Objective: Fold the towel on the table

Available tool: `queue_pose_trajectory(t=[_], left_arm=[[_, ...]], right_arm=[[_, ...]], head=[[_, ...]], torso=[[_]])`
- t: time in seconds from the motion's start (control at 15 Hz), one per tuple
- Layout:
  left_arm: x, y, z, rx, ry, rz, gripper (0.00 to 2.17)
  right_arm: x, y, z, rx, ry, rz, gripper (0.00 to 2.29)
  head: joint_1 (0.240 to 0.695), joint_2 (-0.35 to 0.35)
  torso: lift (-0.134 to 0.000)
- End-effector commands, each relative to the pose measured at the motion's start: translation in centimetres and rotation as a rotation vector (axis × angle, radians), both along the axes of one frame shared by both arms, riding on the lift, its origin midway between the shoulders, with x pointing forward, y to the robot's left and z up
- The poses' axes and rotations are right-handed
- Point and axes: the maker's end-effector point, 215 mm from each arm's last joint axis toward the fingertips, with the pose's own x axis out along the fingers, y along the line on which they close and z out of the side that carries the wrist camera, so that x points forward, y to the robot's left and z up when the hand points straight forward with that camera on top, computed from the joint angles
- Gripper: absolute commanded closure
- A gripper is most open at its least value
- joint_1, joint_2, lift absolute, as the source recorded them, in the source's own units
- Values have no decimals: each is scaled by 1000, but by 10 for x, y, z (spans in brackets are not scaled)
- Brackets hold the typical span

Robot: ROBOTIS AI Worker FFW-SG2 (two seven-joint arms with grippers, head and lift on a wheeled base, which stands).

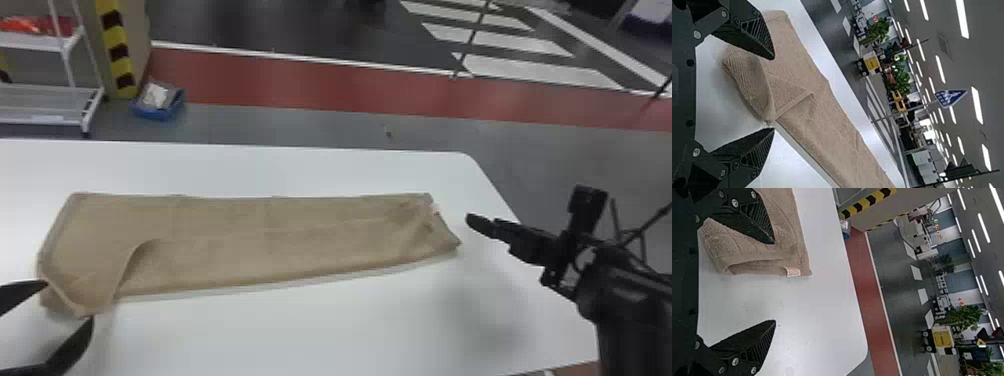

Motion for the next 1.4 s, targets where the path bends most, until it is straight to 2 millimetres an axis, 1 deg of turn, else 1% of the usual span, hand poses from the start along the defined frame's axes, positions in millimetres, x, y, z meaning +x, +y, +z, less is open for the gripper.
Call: queue_pose_trajectory(t=[0.0, 0.2, 0.33, 0.4, 0.53, 0.6, 0.73, 0.87, 0.93, 1.0, 1.2, 1.27, 1.33], left_arm=[[-2, 6, 2, 9, -12, -5, 275], [-7, 0, 11, 2, -48, -30, 350], [-12, -5, 16, -6, -59, -44, 350], [-14, -10, 20, -8, -72, -55, 350], [-17, -15, 22, -10, -79, -68, 350], [-18, -18, 21, -14, -77, -73, 350], [-18, -18, 19, -6, -76, -73, 350], [-23, -20, 11, 6, -59, -79, 350], [-26, -26, 4, 13, -49, -88, 350], [-27, -30, 1, 14, -45, -92, 350], [-24, -30, 4, 9, -55, -84, 350], [-24, -30, 4, 10, -56, -82, 441], [-22, -28, 4, 14, -60, -75, 458]], right_arm=[[0, 1, 0, 13, 2, -1, 188], [-2, 2, -3, 29, 13, -4, 188], [-2, 3, -4, 34, 20, -3, 188], [-3, 2, -4, 34, 20, -6, 188], [-4, -2, -3, 37, 19, -12, 188], [-4, -2, -3, 41, 20, -12, 188], [-4, -2, -1, 52, 11, -12, 188], [-7, -7, -1, 59, 11, -16, 188], [-8, -9, -1, 63, 11, -19, 188], [-8, -9, -1, 63, 11, -18, 188], [-9, -9, -2, 68, 14, -20, 188], [-9, -10, -2, 73, 14, -20, 188], [-9, -10, 1, 85, 3, -20, 188]], head=[[695, -252], [695, -242], [695, -245], [695, -247], [695, -256], [695, -260], [695, -270], [695, -276], [695, -277], [695, -280], [695, -298], [695, -300], [695, -300]], torso=[[-123], [-123], [-123], [-123], [-123], [-123], [-123], [-123], [-123], [-123], [-123], [-123], [-123]])
